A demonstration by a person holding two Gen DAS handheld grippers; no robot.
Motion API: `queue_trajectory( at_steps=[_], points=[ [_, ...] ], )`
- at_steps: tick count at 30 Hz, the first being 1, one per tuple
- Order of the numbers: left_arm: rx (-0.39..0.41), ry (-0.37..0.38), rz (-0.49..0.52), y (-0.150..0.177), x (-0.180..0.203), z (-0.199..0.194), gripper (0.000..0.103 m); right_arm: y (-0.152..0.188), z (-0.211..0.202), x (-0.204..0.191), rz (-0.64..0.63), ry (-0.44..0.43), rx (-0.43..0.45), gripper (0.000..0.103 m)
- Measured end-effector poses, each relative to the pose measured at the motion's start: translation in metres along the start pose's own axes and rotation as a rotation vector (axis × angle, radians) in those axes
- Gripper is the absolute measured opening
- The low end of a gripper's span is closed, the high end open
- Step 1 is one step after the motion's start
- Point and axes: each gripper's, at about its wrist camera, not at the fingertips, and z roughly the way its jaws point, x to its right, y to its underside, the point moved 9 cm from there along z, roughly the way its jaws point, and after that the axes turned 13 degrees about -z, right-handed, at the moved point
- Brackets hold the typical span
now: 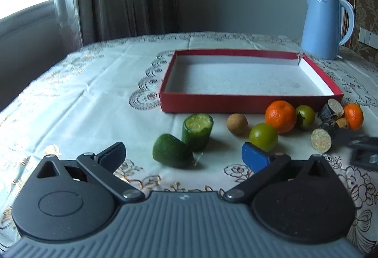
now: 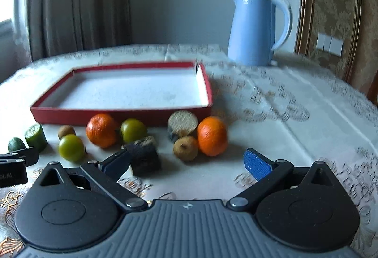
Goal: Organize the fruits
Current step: 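Move the right gripper to the dark eggplant slice and close on it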
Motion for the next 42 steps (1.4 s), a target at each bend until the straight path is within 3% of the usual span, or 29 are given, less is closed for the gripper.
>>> queue_trajectory(
  at_steps=[10,13,17,21,25,31,36,42],
  points=[
    [-0.008,0.019,0.023,0.003,0.004,0.005,0.103,0.01,-0.01,0.046,0.03,-0.035,0.06,0.103],
    [-0.017,0.033,0.01,0.003,0.005,0.007,0.103,0.007,-0.013,0.038,0.035,-0.09,0.097,0.103],
    [-0.014,0.03,0.025,0.004,0.006,0.007,0.103,0.0,-0.014,0.008,-0.052,-0.144,0.128,0.103],
    [-0.011,0.026,0.024,0.003,0.004,0.007,0.103,-0.009,-0.013,-0.019,-0.138,-0.171,0.156,0.09],
    [-0.012,0.014,0.011,0.002,-0.003,0.009,0.103,-0.011,-0.004,-0.033,-0.179,-0.208,0.137,0.065],
    [-0.004,0.011,0.01,0.001,-0.014,0.007,0.103,-0.012,0.011,-0.042,-0.195,-0.237,0.097,0.055],
    [-0.004,0.007,0.006,0.008,-0.031,0.002,0.103,-0.007,0.026,-0.049,-0.23,-0.24,0.054,0.039],
    [-0.003,0.005,-0.04,0.008,-0.044,0.001,0.103,-0.004,0.033,-0.044,-0.182,-0.268,0.042,0.035]
  ],
)
